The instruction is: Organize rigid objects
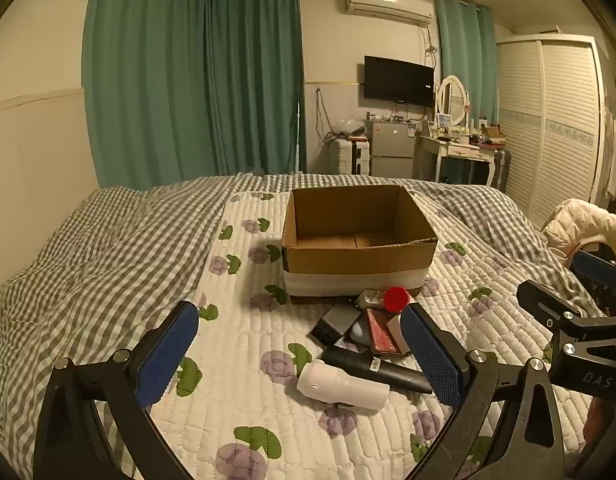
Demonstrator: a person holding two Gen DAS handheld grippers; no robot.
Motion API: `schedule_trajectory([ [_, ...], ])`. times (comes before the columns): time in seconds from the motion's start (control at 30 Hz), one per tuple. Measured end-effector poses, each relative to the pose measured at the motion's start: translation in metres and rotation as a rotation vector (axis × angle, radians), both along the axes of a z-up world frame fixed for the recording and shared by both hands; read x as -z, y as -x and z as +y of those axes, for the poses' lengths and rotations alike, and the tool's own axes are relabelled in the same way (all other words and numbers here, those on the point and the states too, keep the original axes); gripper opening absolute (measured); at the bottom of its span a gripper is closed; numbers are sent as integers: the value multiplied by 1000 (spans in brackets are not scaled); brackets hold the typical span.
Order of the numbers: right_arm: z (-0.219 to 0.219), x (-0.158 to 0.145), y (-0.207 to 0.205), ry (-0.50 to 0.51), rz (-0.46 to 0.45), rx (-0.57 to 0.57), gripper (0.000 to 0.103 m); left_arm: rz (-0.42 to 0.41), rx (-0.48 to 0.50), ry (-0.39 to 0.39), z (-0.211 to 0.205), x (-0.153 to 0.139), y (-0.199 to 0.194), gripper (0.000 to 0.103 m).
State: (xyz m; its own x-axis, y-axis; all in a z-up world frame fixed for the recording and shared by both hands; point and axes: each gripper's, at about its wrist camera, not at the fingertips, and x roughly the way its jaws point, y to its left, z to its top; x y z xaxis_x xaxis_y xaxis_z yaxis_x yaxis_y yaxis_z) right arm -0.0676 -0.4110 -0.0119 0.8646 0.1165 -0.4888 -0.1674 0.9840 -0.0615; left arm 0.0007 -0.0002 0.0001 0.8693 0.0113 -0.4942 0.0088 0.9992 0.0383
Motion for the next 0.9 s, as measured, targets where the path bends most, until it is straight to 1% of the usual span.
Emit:
schedule_trajectory([
  [0.23, 3, -1, 2, 1, 6, -14, 103, -11, -1, 6, 2, -4, -1, 103],
  [0.43, -1, 7, -3, 5, 4, -5, 103, -34, -7, 3, 4, -5, 3, 103],
  [0.53, 4, 3, -1, 13, 7, -3, 103, -32, -9, -5, 2, -6, 3, 103],
  [0.9, 6, 7, -2, 22, 15, -15, 103, -35, -19, -8, 2, -5, 1, 103],
])
